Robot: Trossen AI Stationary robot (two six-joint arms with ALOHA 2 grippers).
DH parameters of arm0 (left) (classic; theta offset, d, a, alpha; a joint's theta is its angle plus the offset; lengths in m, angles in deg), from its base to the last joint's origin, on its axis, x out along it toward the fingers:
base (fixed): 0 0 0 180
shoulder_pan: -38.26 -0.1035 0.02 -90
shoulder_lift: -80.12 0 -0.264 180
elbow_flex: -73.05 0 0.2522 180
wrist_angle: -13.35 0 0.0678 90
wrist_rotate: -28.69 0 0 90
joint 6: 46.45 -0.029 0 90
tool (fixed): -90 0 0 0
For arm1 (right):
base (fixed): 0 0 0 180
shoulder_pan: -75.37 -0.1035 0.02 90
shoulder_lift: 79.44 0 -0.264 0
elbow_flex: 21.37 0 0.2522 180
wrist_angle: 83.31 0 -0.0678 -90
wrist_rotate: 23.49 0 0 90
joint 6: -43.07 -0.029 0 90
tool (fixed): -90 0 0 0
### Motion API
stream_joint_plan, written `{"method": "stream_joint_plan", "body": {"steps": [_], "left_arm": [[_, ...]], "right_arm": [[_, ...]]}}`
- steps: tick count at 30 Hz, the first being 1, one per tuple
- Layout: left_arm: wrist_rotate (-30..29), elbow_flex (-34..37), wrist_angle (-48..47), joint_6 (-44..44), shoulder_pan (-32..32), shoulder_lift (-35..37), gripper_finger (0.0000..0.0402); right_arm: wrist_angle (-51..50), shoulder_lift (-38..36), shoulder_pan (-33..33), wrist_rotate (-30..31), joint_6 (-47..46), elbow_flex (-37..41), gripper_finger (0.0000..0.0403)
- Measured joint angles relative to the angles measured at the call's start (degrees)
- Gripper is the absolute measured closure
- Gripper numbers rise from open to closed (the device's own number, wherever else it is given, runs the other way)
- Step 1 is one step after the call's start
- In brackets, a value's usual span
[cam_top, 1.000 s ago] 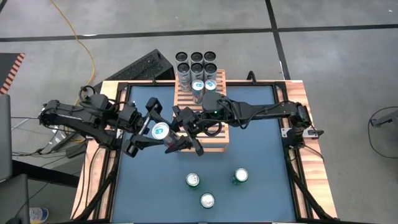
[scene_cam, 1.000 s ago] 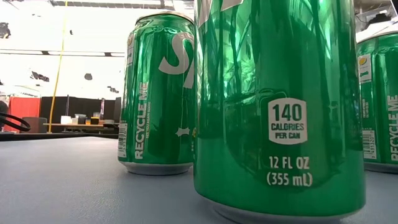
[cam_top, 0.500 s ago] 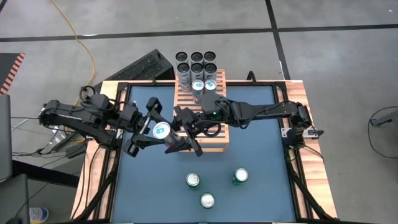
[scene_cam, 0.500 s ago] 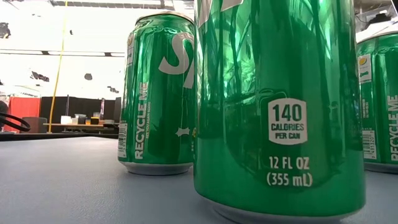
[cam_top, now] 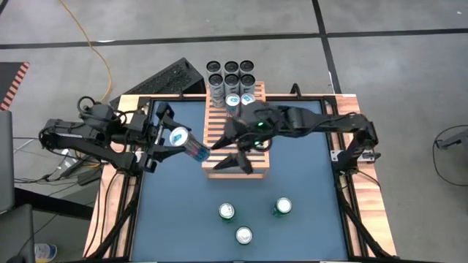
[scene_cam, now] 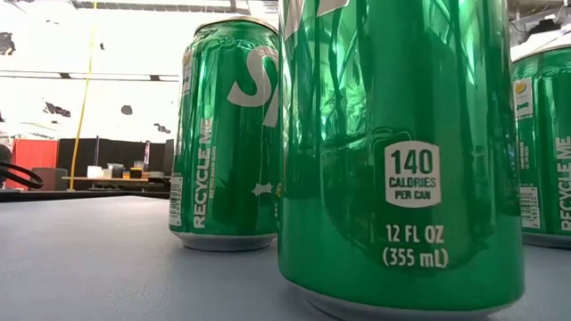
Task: Place canned beverage on shelf
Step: Put the blue soda can on the shelf aligned to the other blue soda can
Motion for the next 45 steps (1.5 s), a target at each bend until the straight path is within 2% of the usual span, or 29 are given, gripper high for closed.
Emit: {"method": "stream_joint_plan", "body": {"steps": [4,9,12,16,21,29,33,38,41,45], "left_arm": [[-4.5,0.0,-4.5,-1.4,-0.7,0.6,0.0161],[-4.7,-0.1,-7.8,-2.0,-4.1,-0.4,0.0161],[-4.7,-0.1,-10.4,-2.0,-7.9,-2.1,0.0161],[-2.4,0.0,-11.4,-1.5,-14.7,-4.2,0.0161],[5.0,-0.1,-12.4,0.2,-24.1,-8.3,0.0161],[13.9,0.0,-10.0,-3.9,-32.2,-14.7,0.0161],[18.1,-0.1,-8.3,-6.3,-35.7,-15.2,0.0161],[25.7,0.4,-5.7,-4.9,-40.3,-15.3,0.0161],[28.7,3.7,0.1,-2.0,-41.7,-15.2,0.0161],[28.6,9.1,7.2,0.3,-42.0,-15.4,0.0161]], "right_arm": [[-6.7,-6.9,-0.1,5.4,1.0,-0.1,0.0127],[-15.8,-15.9,-0.5,15.1,0.1,-0.1,0.0127],[-17.5,-20.4,-1.8,20.2,-1.8,-0.1,0.0127],[-17.6,-24.7,-5.0,25.6,-2.0,-0.2,0.0127],[-17.9,-25.7,-9.2,31.2,-0.3,-0.1,0.0127],[-18.2,-24.0,-12.0,32.1,0.3,0.0,0.0127],[-18.6,-23.7,-12.8,32.0,0.2,0.0,0.0127],[-18.5,-23.8,-14.6,32.9,0.0,0.0,0.0127],[-18.5,-23.8,-15.3,33.1,-0.6,0.0,0.0127],[-18.5,-23.8,-15.2,33.1,-1.5,0.0,0.0127]]}}
